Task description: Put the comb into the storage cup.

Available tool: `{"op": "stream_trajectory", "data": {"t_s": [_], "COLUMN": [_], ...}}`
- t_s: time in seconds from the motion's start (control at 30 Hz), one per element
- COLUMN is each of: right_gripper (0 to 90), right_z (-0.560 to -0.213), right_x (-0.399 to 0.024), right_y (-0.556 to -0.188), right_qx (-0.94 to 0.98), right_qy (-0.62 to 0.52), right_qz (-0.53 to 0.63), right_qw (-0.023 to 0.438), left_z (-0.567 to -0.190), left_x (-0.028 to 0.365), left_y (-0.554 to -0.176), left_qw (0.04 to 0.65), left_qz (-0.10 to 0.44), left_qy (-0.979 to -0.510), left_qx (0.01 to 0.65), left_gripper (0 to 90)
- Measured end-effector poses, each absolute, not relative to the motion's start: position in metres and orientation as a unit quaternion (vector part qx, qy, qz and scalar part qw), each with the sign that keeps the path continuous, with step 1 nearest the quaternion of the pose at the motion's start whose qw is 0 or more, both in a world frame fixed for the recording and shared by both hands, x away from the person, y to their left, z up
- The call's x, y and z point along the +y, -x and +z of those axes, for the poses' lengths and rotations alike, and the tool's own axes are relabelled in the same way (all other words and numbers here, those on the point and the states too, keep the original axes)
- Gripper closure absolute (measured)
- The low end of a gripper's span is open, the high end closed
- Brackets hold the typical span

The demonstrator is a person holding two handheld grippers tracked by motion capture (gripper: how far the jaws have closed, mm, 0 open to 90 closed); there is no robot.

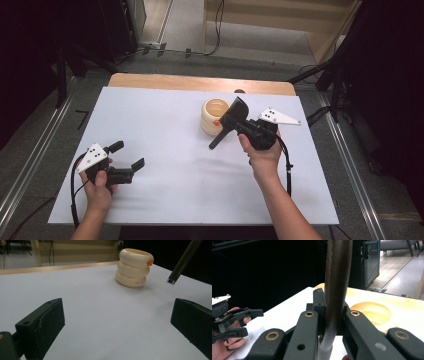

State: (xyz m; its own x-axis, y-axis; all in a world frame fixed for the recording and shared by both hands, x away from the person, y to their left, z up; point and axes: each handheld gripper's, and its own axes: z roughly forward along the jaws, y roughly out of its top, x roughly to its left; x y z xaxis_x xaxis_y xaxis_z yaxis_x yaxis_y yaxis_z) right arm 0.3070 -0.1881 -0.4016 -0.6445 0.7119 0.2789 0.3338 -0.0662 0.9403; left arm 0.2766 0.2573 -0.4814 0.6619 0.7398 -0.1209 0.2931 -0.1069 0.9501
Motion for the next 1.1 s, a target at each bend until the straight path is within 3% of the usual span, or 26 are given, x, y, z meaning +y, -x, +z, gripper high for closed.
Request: {"op": "stream_trajectory", "data": {"t_s": [1.1], "right_gripper": [83.6], "right_z": [-0.376], "right_x": [-0.193], "right_y": [-0.322], "right_qx": [0.658], "right_qy": [-0.384], "right_qz": [0.625], "right_qw": [0.172], "left_z": [-0.483], "left_x": [0.306], "left_y": [-0.256], "left_qw": [0.548], "left_qz": [0.233], "left_qy": [-0.706], "left_qx": [0.385], "left_gripper": [0.0]}}
